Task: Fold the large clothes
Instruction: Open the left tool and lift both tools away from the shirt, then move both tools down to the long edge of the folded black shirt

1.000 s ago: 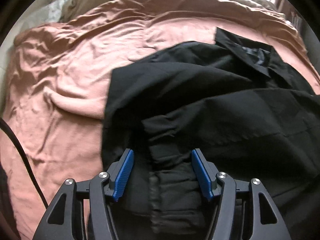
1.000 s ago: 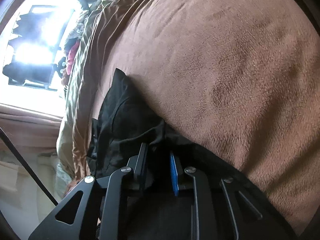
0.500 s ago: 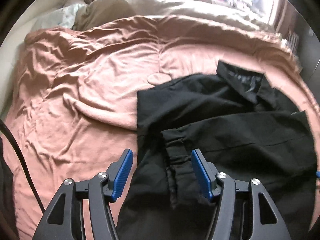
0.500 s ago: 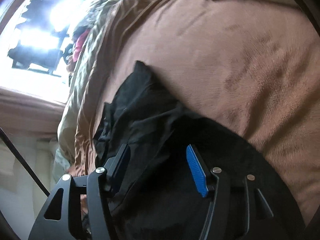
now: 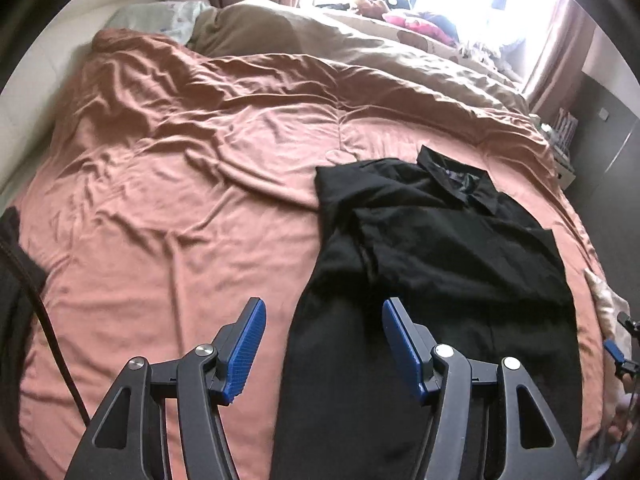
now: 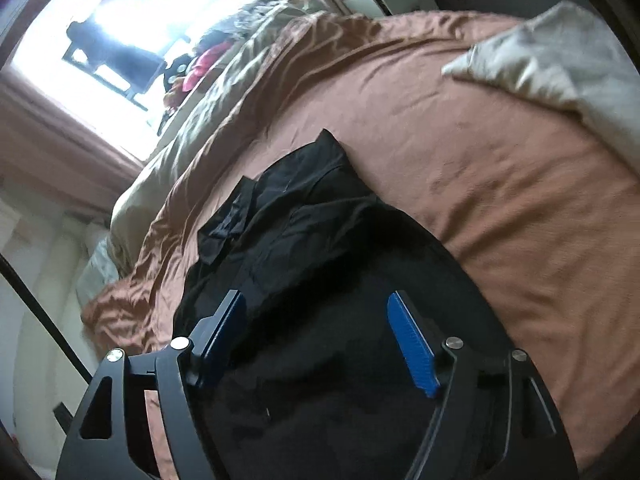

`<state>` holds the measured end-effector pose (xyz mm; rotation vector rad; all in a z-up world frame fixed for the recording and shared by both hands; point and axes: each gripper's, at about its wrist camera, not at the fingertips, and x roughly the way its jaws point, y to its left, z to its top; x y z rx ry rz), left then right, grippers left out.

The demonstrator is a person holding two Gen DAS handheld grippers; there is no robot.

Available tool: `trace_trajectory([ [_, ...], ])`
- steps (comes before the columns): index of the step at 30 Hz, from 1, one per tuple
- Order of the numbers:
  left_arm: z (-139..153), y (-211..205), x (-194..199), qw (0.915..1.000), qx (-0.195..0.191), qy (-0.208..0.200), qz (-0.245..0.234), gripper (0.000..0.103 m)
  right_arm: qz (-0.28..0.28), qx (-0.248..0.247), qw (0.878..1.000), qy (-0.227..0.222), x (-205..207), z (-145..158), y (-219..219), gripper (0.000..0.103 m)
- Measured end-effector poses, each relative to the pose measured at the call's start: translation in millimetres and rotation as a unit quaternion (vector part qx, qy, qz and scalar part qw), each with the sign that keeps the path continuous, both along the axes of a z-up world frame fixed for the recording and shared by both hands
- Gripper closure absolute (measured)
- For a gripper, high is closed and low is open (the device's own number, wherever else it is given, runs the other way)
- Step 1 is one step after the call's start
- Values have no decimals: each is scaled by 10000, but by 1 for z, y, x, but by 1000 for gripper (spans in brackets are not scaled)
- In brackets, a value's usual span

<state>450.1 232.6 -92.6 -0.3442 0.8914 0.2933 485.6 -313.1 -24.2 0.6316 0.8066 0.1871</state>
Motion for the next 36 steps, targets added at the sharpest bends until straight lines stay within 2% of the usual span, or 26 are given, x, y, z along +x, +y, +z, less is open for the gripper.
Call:
trace_trajectory([
  [3,4,-1,-36,9999,-29,-95,27,40,119,-237,9996,-137,-30,15,-3,21],
  [8,12,-1,-92,9994,-222,-256,93,40,182,-601,9973,-392,-81,45,-17,17],
  [10,17,-1,-113,9988,-313,-357,125,39,202,-828,9952,-482,-103,56,-20,8],
  [12,25,-5,-136,9981,-350,-494,124,28,280,-1052,9925,-550,-126,65,-22,0],
  [15,38,-13,-168,9965,-314,-766,131,15,347,-1275,9892,-635,-157,74,-27,0],
  [17,44,-18,-187,9954,-320,-893,134,13,362,-1439,9866,-683,-175,78,-29,0],
  [28,65,-57,-285,9914,-365,-1256,-36,13,555,-1361,9845,-957,-271,76,-76,0],
  [36,53,-74,-342,9898,-394,-1362,-118,13,641,-1417,9818,-1090,-319,52,-102,0],
])
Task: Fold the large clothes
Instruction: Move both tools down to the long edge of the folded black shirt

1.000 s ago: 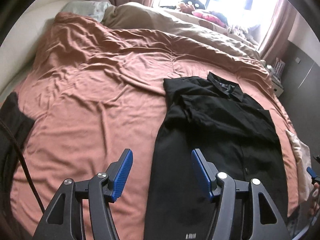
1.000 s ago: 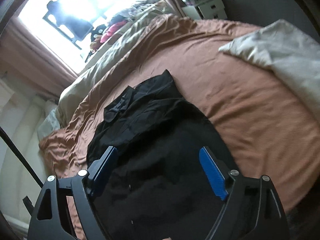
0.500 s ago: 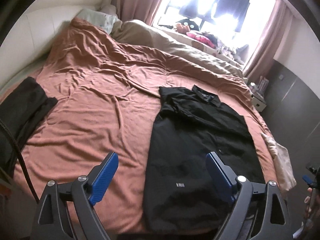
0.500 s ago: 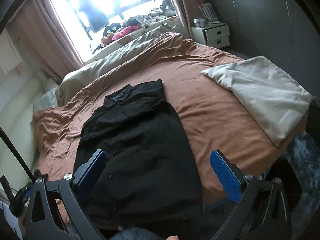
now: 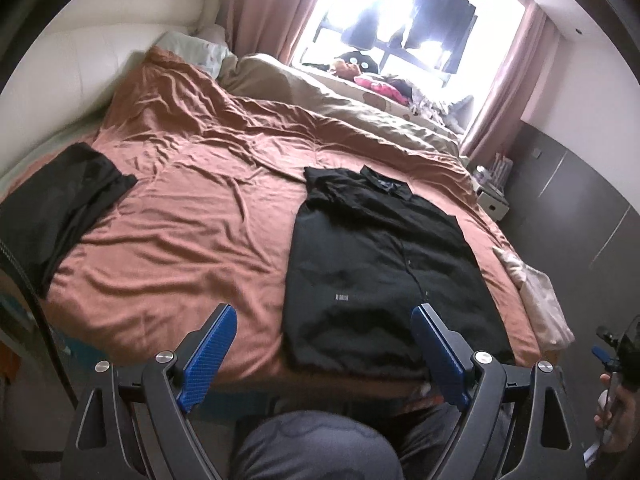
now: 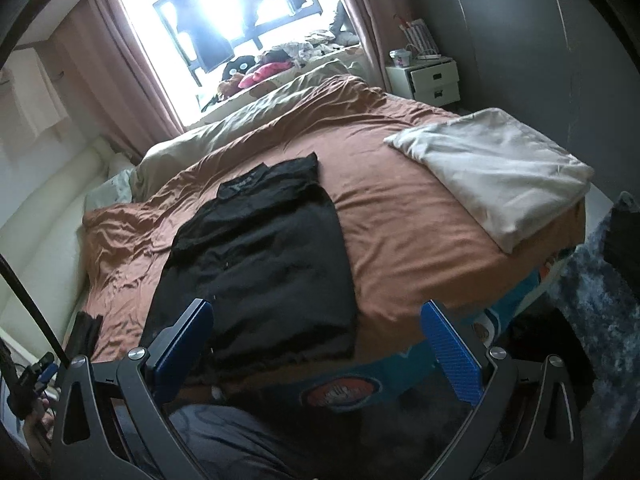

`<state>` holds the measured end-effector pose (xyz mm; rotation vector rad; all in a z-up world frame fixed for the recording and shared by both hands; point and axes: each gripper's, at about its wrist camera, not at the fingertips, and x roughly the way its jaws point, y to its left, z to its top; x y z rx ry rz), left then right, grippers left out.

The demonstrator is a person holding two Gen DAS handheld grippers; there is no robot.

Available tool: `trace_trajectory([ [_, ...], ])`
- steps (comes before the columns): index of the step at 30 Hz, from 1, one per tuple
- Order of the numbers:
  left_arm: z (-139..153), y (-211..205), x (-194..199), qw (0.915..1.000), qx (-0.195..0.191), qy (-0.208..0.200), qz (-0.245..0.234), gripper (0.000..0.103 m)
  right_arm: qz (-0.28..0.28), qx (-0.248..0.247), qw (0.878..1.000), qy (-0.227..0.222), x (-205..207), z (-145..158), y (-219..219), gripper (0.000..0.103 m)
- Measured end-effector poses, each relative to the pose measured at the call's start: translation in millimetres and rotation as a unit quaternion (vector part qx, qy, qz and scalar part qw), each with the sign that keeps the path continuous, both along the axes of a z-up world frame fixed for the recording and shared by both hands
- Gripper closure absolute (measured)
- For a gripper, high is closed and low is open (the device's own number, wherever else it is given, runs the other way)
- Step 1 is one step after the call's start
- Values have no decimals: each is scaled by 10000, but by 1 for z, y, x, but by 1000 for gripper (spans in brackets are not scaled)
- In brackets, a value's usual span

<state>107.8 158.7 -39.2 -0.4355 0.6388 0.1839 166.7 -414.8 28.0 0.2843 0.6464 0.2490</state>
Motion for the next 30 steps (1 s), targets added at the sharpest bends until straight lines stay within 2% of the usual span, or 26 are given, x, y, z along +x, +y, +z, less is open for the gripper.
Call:
trace_trajectory([
  [5,-17,-3,-26,10000,-44,80,-11,13,185,48,9998,30,-17,-17,-10,0],
  [13,-32,0,-45,9998,-50,114,145,13,348,160,9993,48,-24,-39,-19,0],
  [20,-52,13,-22,9993,-70,348,144,13,281,245,9990,261,-1,-65,-19,0],
  [22,-62,17,-15,9990,-160,381,147,17,268,268,9985,384,12,-77,-16,3],
  [27,-96,28,20,9966,-421,711,8,41,340,249,9972,620,49,-101,-4,13],
  [28,-103,29,28,9959,-476,764,-30,43,367,325,9965,672,57,-106,-2,19],
  [30,-115,30,43,9948,-547,850,-129,44,439,476,9949,769,72,-114,1,25],
])
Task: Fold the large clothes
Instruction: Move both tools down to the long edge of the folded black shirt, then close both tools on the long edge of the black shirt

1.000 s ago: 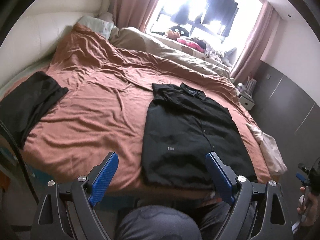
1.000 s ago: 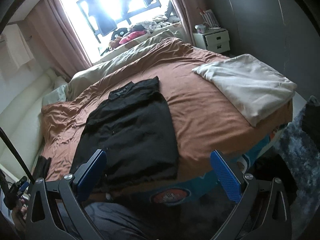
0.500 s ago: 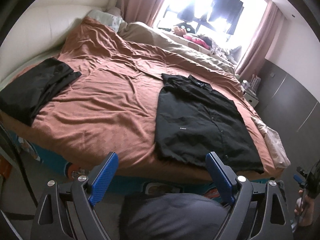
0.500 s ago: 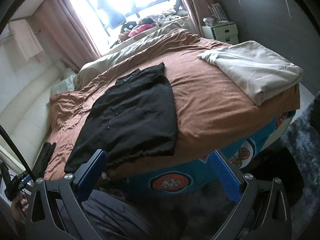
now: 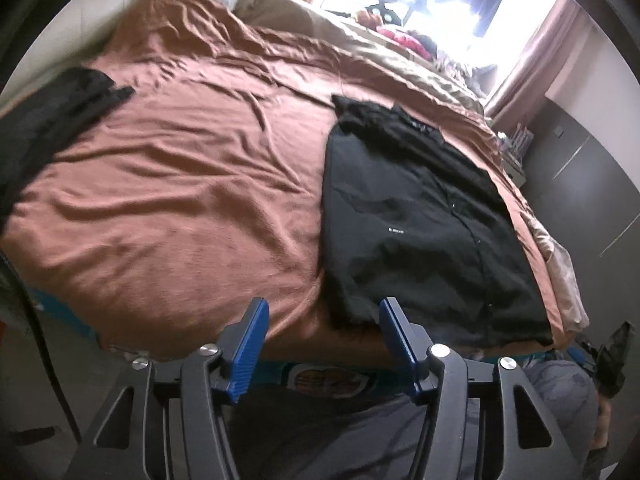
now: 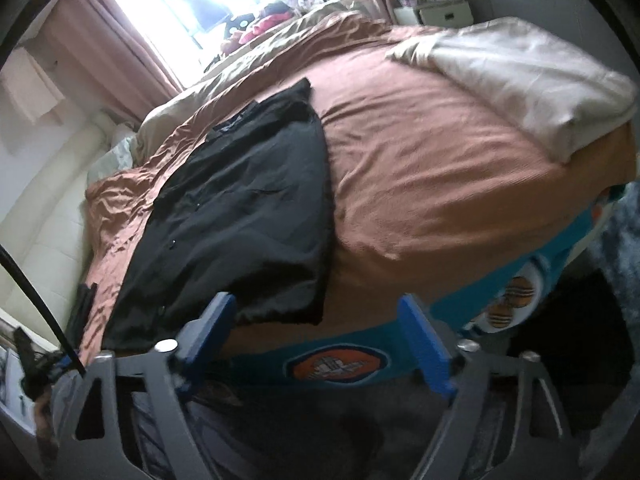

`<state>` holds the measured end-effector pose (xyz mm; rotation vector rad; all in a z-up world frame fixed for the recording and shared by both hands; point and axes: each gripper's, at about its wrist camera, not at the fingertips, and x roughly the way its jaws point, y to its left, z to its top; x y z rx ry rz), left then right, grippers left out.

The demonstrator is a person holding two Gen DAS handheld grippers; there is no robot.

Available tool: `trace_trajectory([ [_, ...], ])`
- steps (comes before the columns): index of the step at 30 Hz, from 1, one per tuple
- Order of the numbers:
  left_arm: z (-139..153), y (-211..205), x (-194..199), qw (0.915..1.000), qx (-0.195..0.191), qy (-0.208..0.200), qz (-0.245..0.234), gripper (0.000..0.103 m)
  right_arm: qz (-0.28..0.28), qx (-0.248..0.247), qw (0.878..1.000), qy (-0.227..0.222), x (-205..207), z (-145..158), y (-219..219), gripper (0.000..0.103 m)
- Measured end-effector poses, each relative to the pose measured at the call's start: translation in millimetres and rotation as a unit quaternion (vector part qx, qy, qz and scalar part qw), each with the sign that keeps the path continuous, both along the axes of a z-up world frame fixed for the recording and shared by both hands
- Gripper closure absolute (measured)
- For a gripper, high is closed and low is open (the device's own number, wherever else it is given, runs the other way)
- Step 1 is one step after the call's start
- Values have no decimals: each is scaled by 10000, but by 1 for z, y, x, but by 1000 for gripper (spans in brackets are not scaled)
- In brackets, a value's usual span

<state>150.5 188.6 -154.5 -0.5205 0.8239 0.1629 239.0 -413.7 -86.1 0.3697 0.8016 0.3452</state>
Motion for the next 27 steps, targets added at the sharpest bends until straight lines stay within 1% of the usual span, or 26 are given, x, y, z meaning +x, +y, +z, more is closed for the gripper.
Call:
trace_trajectory([
  [2,-11,0,16,9999,-41,120,-102,45,-20,26,9999,103,15,-8,2,25],
  [5,-27,2,39,9993,-117,288,-229,50,2,125,9997,196,35,-17,6,27],
  [8,-44,3,61,9982,-242,430,-348,51,61,240,9993,291,55,-28,11,29],
  [11,-57,2,76,9970,-322,533,-469,53,148,379,9982,451,69,-39,13,35],
  [13,-61,4,83,9969,-379,481,-493,53,168,478,9977,452,76,-44,14,35],
  [16,-63,9,91,9967,-495,421,-495,54,265,783,9956,437,81,-47,9,35],
  [18,-65,13,95,9960,-633,394,-491,58,359,1030,9930,457,83,-52,7,36],
  [19,-66,14,96,9952,-752,376,-492,61,429,1145,9914,477,84,-55,7,40],
  [20,-66,14,97,9944,-858,362,-504,64,492,1251,9896,518,83,-57,8,42],
  [23,-68,11,91,9914,-1117,294,-608,65,644,1565,9840,560,77,-67,7,47],
  [25,-68,8,81,9879,-1357,222,-714,65,716,1802,9792,594,73,-73,5,53],
  [26,-67,7,76,9862,-1468,179,-747,66,756,1941,9760,633,73,-77,4,53],
  [27,-67,6,74,9837,-1604,134,-798,70,803,2044,9732,678,72,-82,4,55],
])
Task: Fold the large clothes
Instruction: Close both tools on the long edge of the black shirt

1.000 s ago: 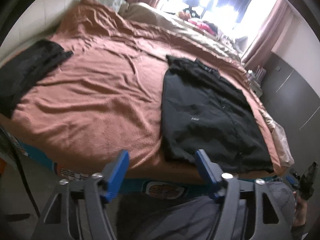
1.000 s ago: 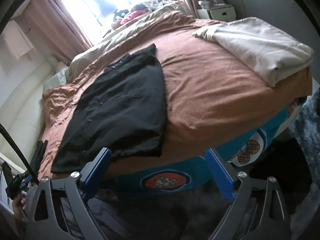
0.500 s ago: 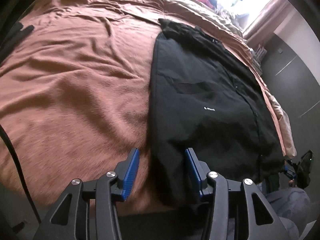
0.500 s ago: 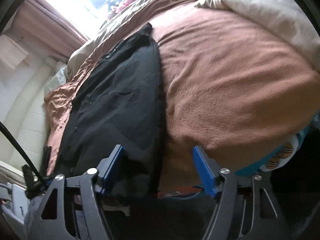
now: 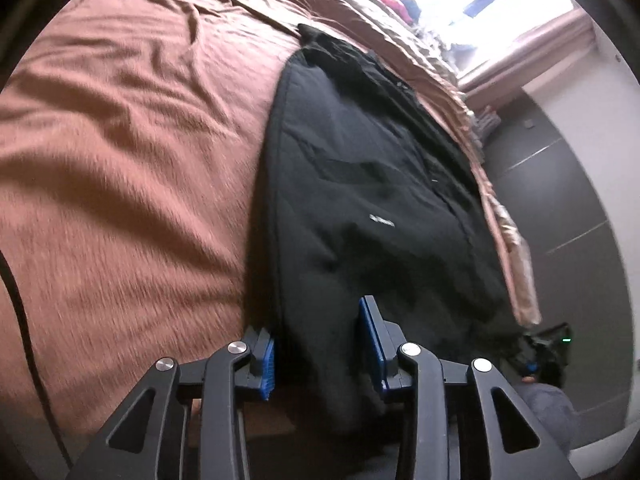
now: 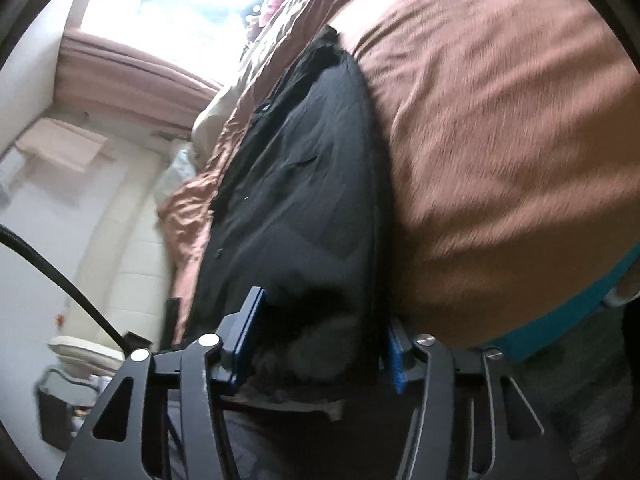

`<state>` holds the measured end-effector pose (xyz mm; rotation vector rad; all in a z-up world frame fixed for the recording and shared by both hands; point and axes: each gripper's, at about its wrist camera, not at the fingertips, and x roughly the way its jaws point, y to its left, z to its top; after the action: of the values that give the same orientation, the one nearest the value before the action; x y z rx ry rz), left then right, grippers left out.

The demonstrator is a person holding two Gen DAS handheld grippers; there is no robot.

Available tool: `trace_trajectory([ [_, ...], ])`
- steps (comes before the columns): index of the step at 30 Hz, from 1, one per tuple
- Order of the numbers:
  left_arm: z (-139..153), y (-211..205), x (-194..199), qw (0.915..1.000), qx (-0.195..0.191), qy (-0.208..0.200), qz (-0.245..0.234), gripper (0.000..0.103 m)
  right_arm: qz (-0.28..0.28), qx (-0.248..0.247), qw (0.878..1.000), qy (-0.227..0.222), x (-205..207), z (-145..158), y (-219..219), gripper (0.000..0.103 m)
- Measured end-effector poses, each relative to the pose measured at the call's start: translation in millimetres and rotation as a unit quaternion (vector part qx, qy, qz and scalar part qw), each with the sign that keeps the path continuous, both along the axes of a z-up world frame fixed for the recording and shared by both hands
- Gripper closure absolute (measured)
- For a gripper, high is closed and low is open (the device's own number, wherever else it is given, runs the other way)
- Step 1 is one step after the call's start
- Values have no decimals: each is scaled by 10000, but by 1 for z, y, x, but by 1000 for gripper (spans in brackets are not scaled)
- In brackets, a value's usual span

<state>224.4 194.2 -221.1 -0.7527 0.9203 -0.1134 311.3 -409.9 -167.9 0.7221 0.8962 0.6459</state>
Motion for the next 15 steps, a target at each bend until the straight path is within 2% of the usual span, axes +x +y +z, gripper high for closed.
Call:
trace_trajectory([
  [2,3,-3,-3,9996,-256,-107,-91,71,41,-40,10000,18,2,-5,3,61],
  [4,5,-3,-1,9998,-123,-117,-51,73,-57,7,10000,20,7,-7,4,68],
  [6,0,1,5,9999,-132,12,111,80,-244,212,9994,91,18,-9,0,76],
  [7,-2,3,8,9997,-136,56,177,81,-342,220,9991,124,21,-9,-2,84],
  [10,4,2,5,9996,-40,29,268,91,-501,54,9986,185,18,-3,-4,97],
  [11,10,1,2,9995,-8,-59,304,94,-520,0,9986,121,15,3,-2,99],
  [15,35,9,-9,9981,-146,-371,478,96,-574,-58,9979,-281,-3,38,-3,102],
])
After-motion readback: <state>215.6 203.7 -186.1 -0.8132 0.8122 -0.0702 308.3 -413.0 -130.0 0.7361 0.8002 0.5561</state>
